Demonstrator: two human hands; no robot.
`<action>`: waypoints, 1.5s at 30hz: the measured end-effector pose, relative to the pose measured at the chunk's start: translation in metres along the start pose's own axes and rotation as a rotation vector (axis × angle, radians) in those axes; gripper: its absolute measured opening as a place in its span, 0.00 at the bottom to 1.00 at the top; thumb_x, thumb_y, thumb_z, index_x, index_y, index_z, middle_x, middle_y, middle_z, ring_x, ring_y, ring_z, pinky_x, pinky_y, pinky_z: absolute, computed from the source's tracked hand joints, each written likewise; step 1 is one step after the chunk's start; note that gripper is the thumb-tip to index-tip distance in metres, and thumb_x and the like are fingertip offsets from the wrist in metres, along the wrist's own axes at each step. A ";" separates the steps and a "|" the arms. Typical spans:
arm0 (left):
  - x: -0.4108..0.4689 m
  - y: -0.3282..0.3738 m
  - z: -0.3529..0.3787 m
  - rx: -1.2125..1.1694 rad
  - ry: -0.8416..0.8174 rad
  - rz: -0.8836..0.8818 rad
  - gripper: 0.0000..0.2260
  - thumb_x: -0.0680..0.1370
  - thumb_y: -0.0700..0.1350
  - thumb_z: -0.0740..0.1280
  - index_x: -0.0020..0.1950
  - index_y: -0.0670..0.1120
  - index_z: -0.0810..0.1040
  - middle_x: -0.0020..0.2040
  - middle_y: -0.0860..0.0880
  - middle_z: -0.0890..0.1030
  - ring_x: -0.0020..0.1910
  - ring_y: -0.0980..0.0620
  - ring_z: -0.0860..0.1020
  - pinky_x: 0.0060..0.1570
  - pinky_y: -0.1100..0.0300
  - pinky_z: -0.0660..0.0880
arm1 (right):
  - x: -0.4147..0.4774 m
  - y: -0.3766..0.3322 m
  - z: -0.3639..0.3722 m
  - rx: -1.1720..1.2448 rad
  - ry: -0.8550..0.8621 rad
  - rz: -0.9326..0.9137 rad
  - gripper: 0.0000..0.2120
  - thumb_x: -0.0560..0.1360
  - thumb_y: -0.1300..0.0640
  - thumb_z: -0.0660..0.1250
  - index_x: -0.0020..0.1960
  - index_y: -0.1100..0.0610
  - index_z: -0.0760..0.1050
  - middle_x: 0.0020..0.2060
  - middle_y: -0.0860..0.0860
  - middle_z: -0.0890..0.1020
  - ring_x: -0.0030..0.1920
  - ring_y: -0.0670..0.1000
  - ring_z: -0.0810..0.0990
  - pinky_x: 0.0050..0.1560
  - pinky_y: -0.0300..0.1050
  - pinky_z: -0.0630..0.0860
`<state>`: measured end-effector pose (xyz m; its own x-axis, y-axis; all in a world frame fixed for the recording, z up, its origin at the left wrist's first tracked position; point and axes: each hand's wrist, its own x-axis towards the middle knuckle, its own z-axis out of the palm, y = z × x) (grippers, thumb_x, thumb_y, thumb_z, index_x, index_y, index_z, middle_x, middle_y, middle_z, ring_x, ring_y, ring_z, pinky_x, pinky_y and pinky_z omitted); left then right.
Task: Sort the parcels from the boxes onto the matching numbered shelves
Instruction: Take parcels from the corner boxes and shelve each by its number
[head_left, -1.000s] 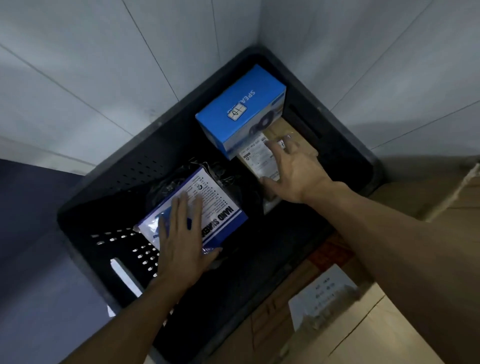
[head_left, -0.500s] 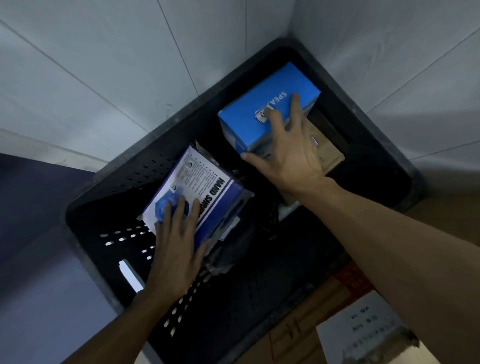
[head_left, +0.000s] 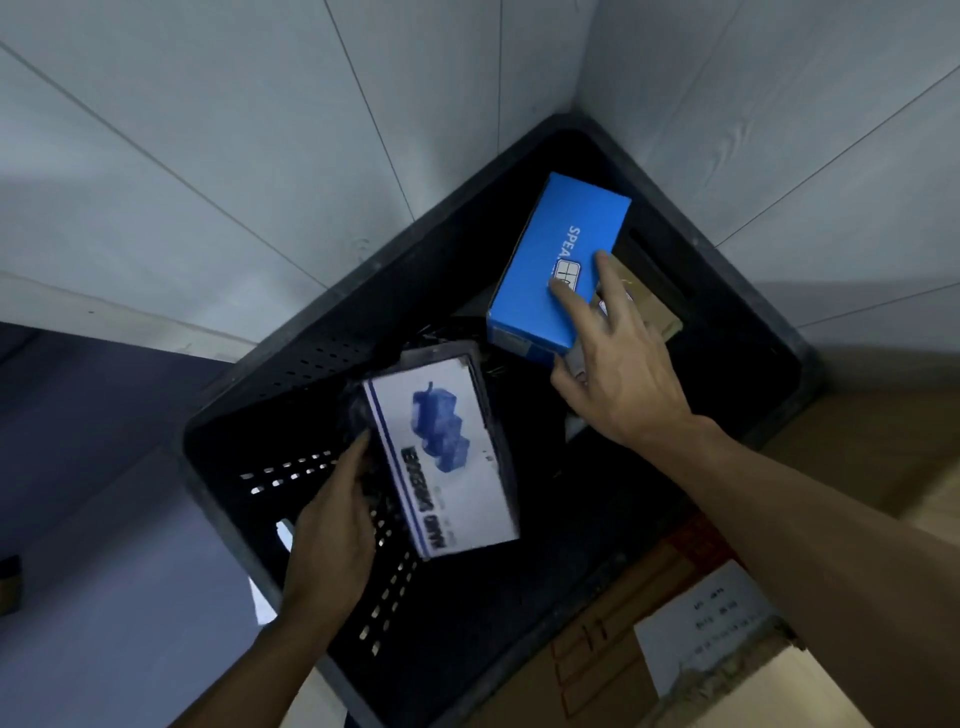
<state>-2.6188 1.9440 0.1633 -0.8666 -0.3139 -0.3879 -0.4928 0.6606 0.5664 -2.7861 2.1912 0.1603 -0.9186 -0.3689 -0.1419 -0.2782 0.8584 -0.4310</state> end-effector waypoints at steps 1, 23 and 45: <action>-0.004 -0.001 0.003 -0.023 0.041 -0.058 0.25 0.84 0.38 0.56 0.78 0.60 0.60 0.67 0.52 0.76 0.60 0.60 0.76 0.61 0.63 0.70 | -0.001 0.001 0.001 0.000 0.002 0.005 0.34 0.75 0.56 0.69 0.77 0.52 0.59 0.79 0.63 0.51 0.70 0.69 0.67 0.56 0.67 0.75; -0.018 0.019 0.033 -0.155 0.097 -0.043 0.42 0.77 0.64 0.63 0.80 0.60 0.38 0.80 0.62 0.37 0.79 0.57 0.46 0.72 0.56 0.51 | -0.005 0.005 0.025 0.187 0.022 0.084 0.35 0.79 0.49 0.66 0.78 0.40 0.50 0.75 0.59 0.62 0.63 0.64 0.75 0.56 0.67 0.77; 0.017 -0.009 0.044 -0.217 0.069 -0.155 0.54 0.68 0.39 0.80 0.81 0.60 0.47 0.82 0.49 0.47 0.77 0.53 0.58 0.71 0.48 0.65 | -0.014 0.011 0.016 0.184 0.073 0.188 0.25 0.84 0.53 0.59 0.79 0.46 0.59 0.75 0.58 0.64 0.66 0.63 0.74 0.59 0.64 0.76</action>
<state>-2.6256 1.9628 0.1195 -0.7791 -0.4503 -0.4362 -0.6190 0.4420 0.6492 -2.7720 2.2001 0.1433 -0.9690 -0.1769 -0.1724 -0.0516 0.8276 -0.5589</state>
